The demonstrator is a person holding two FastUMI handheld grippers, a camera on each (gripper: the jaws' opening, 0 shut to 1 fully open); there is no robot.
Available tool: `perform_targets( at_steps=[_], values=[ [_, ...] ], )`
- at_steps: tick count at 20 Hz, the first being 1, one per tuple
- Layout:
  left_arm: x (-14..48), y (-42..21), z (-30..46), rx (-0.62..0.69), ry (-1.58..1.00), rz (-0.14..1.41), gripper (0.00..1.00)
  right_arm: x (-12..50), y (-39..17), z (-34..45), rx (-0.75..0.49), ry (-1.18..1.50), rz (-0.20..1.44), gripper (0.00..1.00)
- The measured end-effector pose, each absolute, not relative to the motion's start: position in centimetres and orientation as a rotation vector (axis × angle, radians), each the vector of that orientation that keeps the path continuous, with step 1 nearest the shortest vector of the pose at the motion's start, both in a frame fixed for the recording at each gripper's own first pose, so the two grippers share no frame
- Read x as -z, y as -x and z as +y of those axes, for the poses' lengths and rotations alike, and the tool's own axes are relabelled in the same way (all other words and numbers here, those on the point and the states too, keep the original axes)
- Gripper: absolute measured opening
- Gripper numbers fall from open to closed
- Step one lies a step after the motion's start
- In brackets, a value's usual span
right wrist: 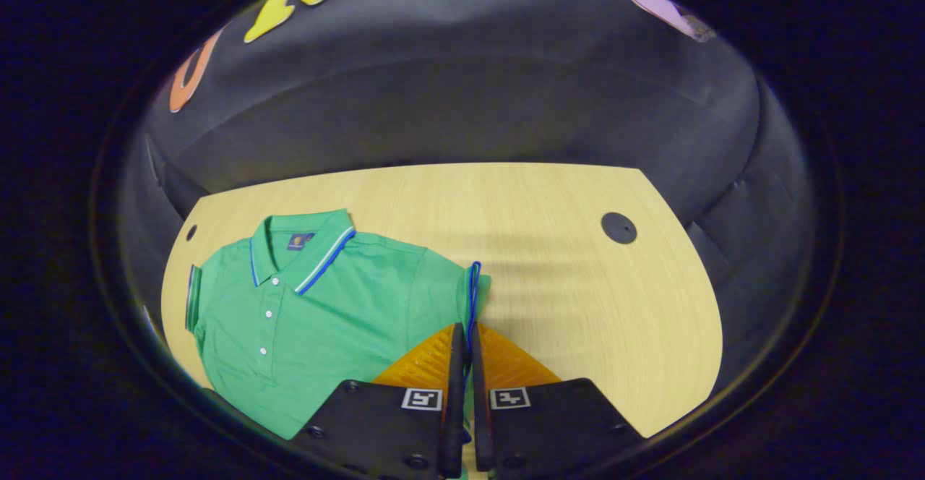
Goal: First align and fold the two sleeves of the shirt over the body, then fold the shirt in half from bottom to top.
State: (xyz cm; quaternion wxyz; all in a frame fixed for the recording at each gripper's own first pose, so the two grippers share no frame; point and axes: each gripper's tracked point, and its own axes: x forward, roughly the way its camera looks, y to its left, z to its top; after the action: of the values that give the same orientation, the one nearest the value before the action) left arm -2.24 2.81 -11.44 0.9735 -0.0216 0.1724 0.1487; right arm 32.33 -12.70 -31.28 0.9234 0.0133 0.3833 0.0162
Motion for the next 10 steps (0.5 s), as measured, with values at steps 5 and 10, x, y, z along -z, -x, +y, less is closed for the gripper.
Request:
perform_targets(
  at_steps=[5, 10],
  values=[
    [11.6, 3.3, 4.0, -0.332, 0.055, 0.355, 1.00, 29.8, -32.9, -9.0, -0.176, 0.157, 0.705, 0.10],
    [11.9, 3.9, 5.2, -0.365, 0.036, 0.370, 1.00, 30.1, -32.8, -4.4, -0.268, 0.271, 0.653, 0.10]
  ],
)
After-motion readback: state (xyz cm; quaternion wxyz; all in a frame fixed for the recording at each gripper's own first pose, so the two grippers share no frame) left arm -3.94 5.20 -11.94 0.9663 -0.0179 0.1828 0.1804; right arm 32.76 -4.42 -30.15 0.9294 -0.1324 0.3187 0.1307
